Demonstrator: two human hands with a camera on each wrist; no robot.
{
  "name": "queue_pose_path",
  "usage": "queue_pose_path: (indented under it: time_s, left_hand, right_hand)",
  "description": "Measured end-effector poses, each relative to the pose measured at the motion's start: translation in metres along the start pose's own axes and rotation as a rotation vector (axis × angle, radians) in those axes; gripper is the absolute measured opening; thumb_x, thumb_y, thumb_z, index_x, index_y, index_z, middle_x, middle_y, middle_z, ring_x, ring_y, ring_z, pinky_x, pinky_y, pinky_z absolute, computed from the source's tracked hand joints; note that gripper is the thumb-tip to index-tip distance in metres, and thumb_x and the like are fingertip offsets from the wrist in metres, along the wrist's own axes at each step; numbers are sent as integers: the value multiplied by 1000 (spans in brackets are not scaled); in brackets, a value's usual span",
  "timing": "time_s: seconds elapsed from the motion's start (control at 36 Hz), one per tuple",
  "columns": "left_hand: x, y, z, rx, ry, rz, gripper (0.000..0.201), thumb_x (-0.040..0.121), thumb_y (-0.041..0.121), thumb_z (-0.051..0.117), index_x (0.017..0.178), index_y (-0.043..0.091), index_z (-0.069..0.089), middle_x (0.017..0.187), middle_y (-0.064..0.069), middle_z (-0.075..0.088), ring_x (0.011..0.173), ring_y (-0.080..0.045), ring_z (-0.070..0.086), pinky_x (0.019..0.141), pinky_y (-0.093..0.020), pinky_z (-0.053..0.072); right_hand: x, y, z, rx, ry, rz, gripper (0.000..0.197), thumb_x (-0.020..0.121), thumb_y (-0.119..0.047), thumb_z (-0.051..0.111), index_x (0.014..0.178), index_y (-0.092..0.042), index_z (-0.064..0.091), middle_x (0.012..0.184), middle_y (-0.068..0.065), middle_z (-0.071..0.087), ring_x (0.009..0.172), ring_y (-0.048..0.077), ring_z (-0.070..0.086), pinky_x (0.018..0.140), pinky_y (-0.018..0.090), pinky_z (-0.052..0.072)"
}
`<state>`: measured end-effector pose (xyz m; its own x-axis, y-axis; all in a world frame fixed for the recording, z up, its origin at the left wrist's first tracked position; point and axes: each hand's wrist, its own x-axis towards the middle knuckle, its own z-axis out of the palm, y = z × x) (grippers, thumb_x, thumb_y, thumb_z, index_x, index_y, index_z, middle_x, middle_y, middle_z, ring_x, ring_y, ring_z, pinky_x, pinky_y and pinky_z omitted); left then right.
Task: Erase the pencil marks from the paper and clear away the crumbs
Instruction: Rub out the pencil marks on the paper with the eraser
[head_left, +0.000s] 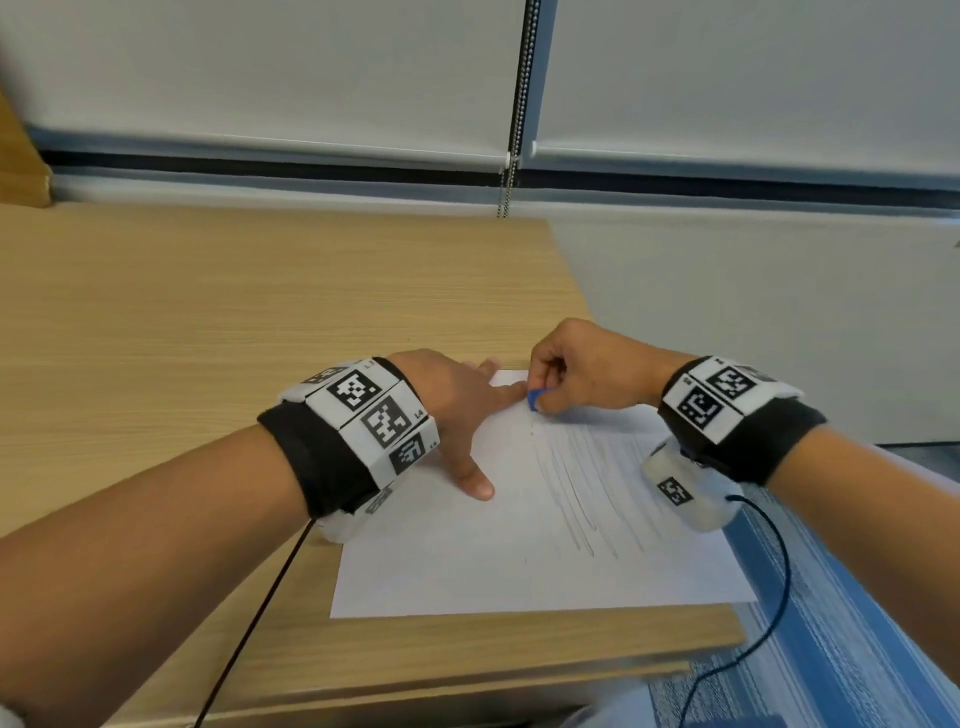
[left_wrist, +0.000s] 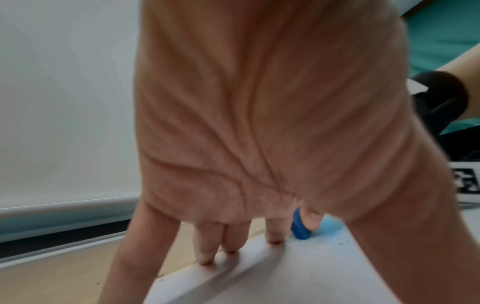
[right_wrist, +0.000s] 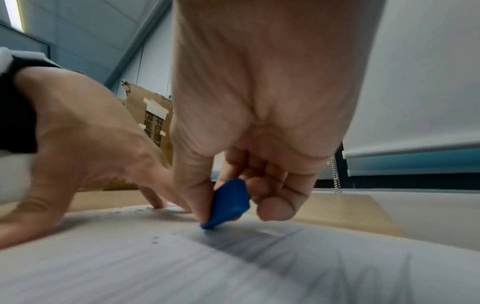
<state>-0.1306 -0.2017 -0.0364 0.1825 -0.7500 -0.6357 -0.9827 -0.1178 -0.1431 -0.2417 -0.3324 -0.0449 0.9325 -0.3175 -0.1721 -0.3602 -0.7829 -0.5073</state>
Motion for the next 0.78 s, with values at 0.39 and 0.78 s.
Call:
queue_pose_path:
  time_s: [0.39,0.78]
  left_hand:
    - [-4,-1,-1,-15,5,7,119,75,62,70,149,38,-20,160,-2,-23,148,-25,11,107,-45,32]
    - [7,-3,2,4,10,2,126,71,67,70,149,35,-23,159,0,-26,149,-24,12,108,-44,31]
  right_hand:
    - [-13,-15,7,-21,-154,-41,8,72,-6,77,75,-9,70,78,11,71,63,11,59,61,22,49]
    - [-36,-21,8,-3,-421,-25,8,74,-9,78,77,-12,72,66,1,68,54,2,57,59,17,47]
